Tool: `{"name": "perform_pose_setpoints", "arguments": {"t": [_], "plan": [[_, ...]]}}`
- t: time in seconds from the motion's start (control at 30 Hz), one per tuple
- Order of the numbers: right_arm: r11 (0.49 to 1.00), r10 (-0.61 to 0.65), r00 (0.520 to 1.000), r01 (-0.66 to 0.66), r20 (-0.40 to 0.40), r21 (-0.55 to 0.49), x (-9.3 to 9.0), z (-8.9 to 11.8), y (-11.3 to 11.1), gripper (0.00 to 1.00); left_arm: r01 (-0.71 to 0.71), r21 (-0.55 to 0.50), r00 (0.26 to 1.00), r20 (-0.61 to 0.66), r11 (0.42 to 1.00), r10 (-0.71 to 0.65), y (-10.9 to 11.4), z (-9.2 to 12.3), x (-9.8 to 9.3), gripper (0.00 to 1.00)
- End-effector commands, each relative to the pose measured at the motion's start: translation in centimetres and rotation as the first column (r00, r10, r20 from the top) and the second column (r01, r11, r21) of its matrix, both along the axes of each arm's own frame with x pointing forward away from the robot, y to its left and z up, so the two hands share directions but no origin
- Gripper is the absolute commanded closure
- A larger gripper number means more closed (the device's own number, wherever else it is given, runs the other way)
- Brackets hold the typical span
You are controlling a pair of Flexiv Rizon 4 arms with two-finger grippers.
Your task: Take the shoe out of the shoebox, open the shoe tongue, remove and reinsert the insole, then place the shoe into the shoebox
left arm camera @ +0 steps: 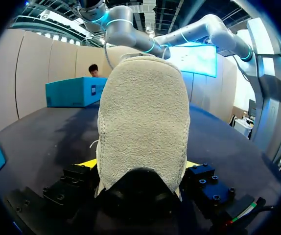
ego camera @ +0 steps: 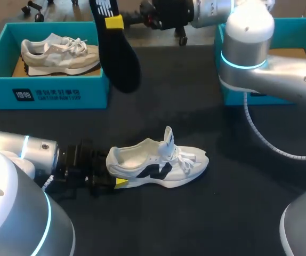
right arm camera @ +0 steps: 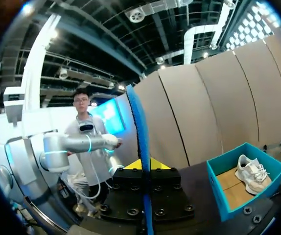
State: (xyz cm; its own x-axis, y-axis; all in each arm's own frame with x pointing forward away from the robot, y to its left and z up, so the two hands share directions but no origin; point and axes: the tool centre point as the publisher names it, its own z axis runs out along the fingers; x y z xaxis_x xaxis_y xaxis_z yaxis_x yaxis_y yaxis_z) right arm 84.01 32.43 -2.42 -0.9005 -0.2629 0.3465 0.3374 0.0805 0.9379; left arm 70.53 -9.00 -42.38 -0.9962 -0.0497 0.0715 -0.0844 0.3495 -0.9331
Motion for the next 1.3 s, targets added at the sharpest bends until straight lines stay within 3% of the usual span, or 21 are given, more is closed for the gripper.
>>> {"name": "perform_pose_setpoints", "arguments": {"t": [0.03, 0.23, 0.8, 1.0, 1.3], "plan": [[0.999, 0.041, 0.993, -0.044, -0.106, -0.022, -0.2, 1.1, 0.3, 1.00, 0.001, 0.003, 1.000, 0.000, 1.000, -0.001, 0.0, 0.0, 0.0, 1.00], [0.999, -0.003, 0.988, -0.004, -0.157, -0.049, -1.5, 2.8, -0.7, 1.00, 0.001, 0.003, 1.000, 0.000, 1.000, -0.001, 0.0, 0.0, 0.0, 1.00], [0.999, -0.003, 0.988, -0.004, -0.157, -0.049, -1.5, 2.8, -0.7, 1.00, 0.001, 0.003, 1.000, 0.000, 1.000, -0.001, 0.0, 0.0, 0.0, 1.00], [0.996, -0.041, 0.970, 0.022, -0.239, -0.081, -2.8, 3.1, -3.3, 1.00, 0.001, 0.003, 1.000, 0.000, 1.000, -0.001, 0.0, 0.0, 0.0, 1.00], [0.985, -0.160, 0.951, 0.135, -0.263, -0.110, -5.3, 3.3, -5.5, 1.00, 0.001, 0.003, 1.000, 0.000, 1.000, -0.001, 0.0, 0.0, 0.0, 1.00]]}}
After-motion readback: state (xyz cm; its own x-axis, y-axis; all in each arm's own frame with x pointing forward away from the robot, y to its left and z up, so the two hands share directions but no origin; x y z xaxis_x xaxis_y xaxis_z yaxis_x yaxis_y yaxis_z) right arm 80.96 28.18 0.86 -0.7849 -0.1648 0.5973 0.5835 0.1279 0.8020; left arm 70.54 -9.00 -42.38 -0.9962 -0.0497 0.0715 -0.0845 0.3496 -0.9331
